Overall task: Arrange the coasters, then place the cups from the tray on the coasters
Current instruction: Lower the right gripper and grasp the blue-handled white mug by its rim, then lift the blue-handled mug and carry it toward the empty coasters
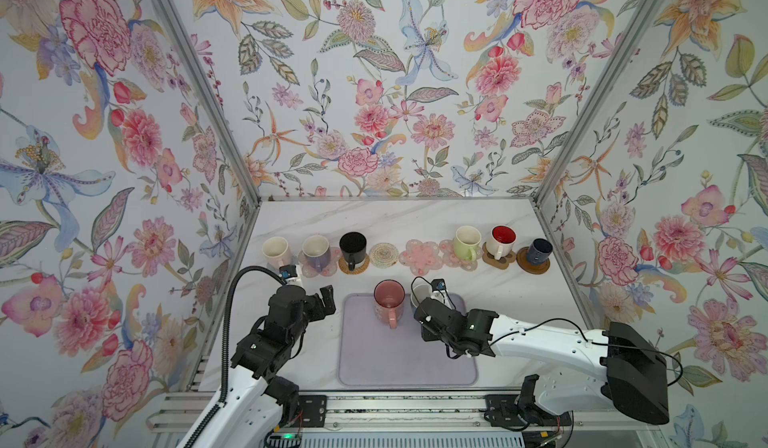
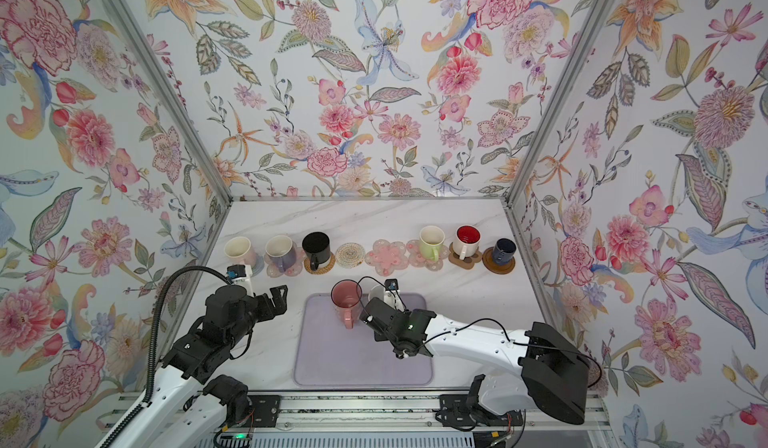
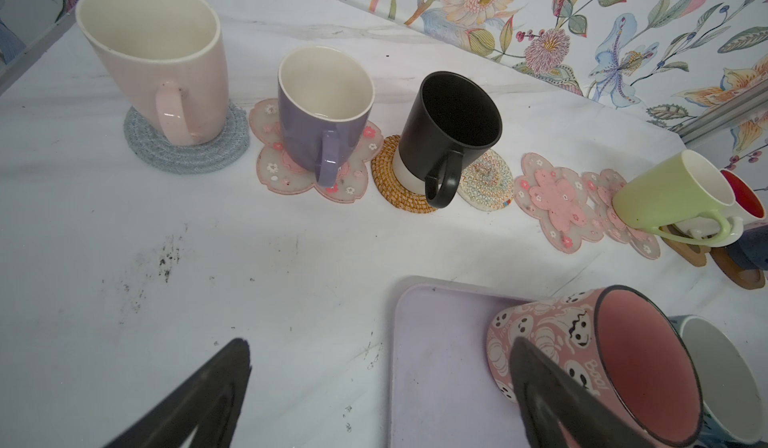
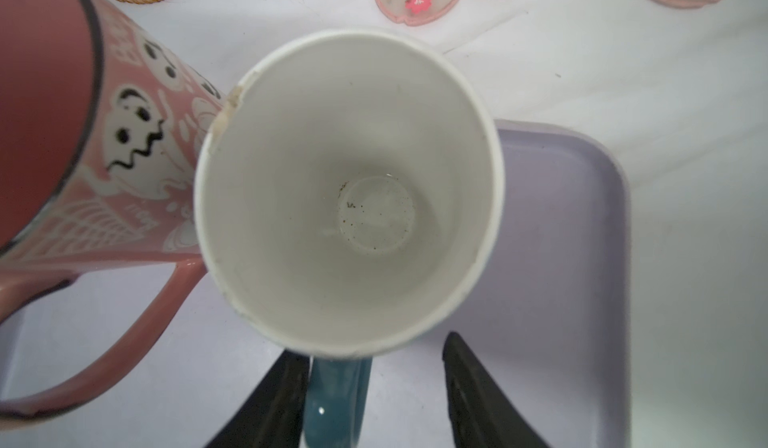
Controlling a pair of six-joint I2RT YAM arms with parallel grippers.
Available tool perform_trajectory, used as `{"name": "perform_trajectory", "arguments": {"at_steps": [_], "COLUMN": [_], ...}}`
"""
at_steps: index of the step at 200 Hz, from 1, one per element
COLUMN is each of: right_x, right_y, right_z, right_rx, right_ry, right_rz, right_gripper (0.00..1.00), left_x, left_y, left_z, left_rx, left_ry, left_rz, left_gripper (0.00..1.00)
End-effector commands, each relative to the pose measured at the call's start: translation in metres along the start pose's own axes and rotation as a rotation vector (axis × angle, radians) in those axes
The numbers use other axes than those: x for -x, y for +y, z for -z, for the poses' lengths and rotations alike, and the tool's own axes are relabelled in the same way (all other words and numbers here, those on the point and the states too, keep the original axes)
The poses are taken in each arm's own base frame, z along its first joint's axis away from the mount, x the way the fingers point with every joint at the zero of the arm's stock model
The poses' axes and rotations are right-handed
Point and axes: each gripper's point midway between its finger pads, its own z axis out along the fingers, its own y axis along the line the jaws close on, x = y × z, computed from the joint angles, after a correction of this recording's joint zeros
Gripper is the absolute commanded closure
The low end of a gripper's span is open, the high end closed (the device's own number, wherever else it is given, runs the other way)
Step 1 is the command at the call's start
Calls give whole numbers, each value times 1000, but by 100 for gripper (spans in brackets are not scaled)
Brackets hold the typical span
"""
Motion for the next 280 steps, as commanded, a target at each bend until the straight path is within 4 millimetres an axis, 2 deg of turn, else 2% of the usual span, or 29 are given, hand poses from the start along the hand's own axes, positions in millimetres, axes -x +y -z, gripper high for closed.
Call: {"name": "perform_trajectory", "arguments": {"at_steps": [1,60,99,137,169,214,280], "right_x": [4,-1,14,47,76,117,158], "right_y": [5,2,3,-3,-10,-21,-29], "right_z": [-1,-5,7,29,31,17,-24], "right_rx": [4,6,34,67,88,65,67], "right_ry": [-5,15,-19,-76,-85,-93,-90], "right_rz": [5,33,54,56,67,99,134], "right_gripper": [55,84,100,100,100,100,100], "left_x": [-3,-4,-4,-4,-3,-3,-2], "left_y": [7,7,8,8,8,8,8], "left_z": [-1,-2,-2,-2,-1,-2,-1], "left_rx": [29,29,32,34,33,33,33], "left_ry": [-2,2,2,0,-4,-2,-7], "left_rz": [6,5,6,7,7,4,7], "left_gripper": [1,1,1,1,1,1,1]}}
